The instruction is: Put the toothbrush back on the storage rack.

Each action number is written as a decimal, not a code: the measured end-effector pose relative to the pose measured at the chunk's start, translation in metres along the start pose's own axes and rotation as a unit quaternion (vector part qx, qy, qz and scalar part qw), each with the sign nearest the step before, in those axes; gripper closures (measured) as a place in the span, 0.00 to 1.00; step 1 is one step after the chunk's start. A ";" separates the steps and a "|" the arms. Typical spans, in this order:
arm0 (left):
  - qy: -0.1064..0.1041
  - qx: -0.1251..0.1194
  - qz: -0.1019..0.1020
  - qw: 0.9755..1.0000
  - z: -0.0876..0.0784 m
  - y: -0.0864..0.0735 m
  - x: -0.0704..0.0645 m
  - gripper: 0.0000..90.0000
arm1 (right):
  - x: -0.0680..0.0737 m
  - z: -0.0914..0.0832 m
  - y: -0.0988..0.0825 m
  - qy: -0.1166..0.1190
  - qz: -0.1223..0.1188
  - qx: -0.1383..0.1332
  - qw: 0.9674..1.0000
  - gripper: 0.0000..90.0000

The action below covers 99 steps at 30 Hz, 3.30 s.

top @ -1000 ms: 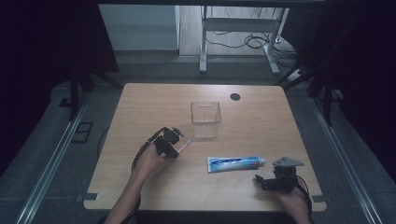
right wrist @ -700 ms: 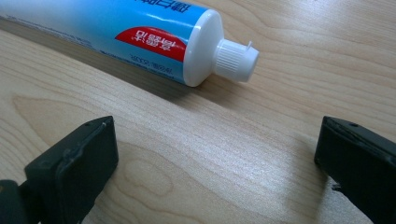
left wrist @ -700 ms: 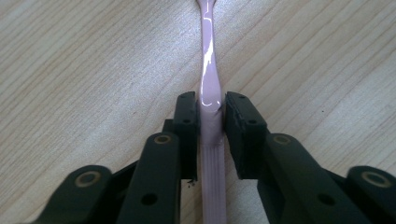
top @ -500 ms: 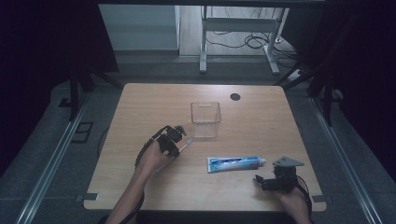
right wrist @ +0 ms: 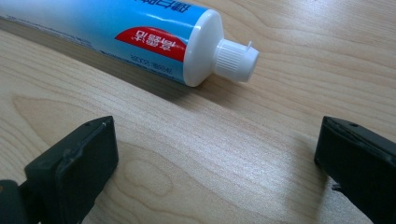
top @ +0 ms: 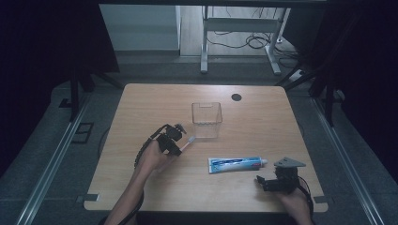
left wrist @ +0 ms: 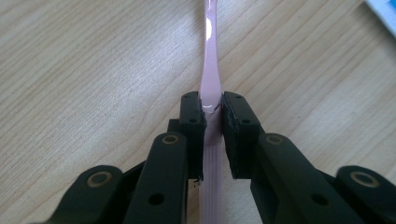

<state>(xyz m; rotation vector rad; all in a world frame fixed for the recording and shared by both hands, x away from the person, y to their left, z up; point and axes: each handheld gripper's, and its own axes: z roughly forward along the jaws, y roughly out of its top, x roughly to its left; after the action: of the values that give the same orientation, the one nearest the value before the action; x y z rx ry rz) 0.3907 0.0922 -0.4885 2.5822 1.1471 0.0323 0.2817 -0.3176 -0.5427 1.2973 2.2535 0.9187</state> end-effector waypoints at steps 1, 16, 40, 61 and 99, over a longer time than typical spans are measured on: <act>-0.002 -0.005 -0.001 1.000 -0.002 0.000 0.000 0.88 | 0.000 0.000 0.000 0.000 0.000 0.000 1.000 0.00; -0.014 -0.061 0.008 0.998 -0.036 -0.007 -0.001 0.88 | 0.000 0.000 0.000 0.000 0.000 0.000 1.000 0.00; -0.011 -0.142 0.031 0.989 -0.085 0.010 -0.009 0.88 | 0.000 0.000 0.000 0.000 0.001 0.000 1.000 0.00; -0.005 -0.203 0.028 0.979 -0.103 0.044 -0.009 0.88 | 0.000 0.000 0.000 0.000 0.001 0.000 1.000 0.00; 0.024 -0.280 0.026 0.959 -0.095 0.106 -0.007 0.88 | 0.000 0.000 0.000 0.000 0.001 0.000 1.000 0.00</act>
<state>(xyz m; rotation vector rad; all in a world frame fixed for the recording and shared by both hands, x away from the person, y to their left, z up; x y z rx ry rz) 0.4483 0.0461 -0.3658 2.1099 0.9189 0.3779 0.2817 -0.3175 -0.5427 1.2996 2.2521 0.9199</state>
